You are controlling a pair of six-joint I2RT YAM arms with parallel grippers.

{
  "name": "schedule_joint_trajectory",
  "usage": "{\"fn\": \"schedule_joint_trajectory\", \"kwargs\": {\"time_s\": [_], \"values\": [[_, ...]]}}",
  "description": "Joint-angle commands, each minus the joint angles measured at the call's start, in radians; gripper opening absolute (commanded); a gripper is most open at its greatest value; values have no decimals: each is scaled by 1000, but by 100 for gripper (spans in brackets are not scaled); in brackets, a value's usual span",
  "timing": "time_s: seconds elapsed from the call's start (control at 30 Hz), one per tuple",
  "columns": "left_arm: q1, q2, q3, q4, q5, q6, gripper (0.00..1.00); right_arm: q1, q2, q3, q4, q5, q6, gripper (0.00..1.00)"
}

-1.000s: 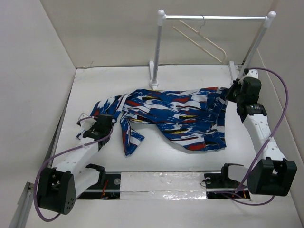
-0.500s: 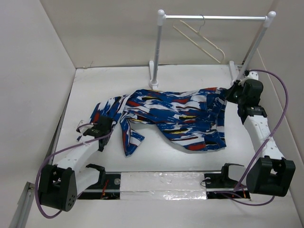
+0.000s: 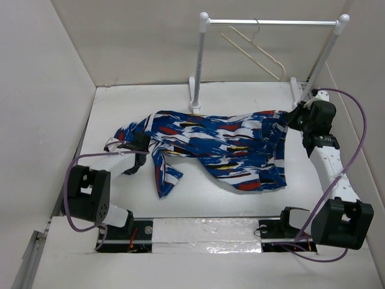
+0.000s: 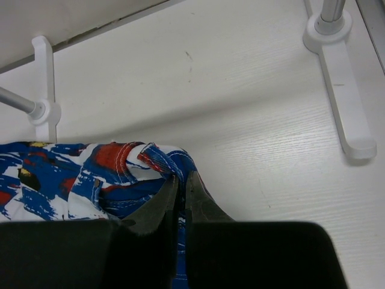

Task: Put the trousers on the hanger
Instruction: Flatten out the trousers at the center of the board.

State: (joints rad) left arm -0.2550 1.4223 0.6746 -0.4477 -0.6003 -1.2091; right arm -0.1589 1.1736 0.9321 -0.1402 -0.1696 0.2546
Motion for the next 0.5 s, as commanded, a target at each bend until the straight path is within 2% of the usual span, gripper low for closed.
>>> {"fn": "schedule_joint_trajectory", "kwargs": {"time_s": [0.0, 0.23, 0.33, 0.4, 0.47], "values": [[3, 44, -9, 55, 77, 11, 0, -10, -37, 1, 111, -2, 3, 0], [3, -291, 29, 35, -7, 158, 0, -10, -54, 4, 108, -4, 6, 0], [3, -330, 28, 27, -15, 201, 0, -19, -61, -4, 111, -13, 9, 0], [3, -326, 32, 6, 34, 233, 0, -19, -68, -6, 111, -25, 11, 0], [3, -336, 30, -34, 48, 198, 0, -19, -75, -3, 102, -27, 12, 0]]}}
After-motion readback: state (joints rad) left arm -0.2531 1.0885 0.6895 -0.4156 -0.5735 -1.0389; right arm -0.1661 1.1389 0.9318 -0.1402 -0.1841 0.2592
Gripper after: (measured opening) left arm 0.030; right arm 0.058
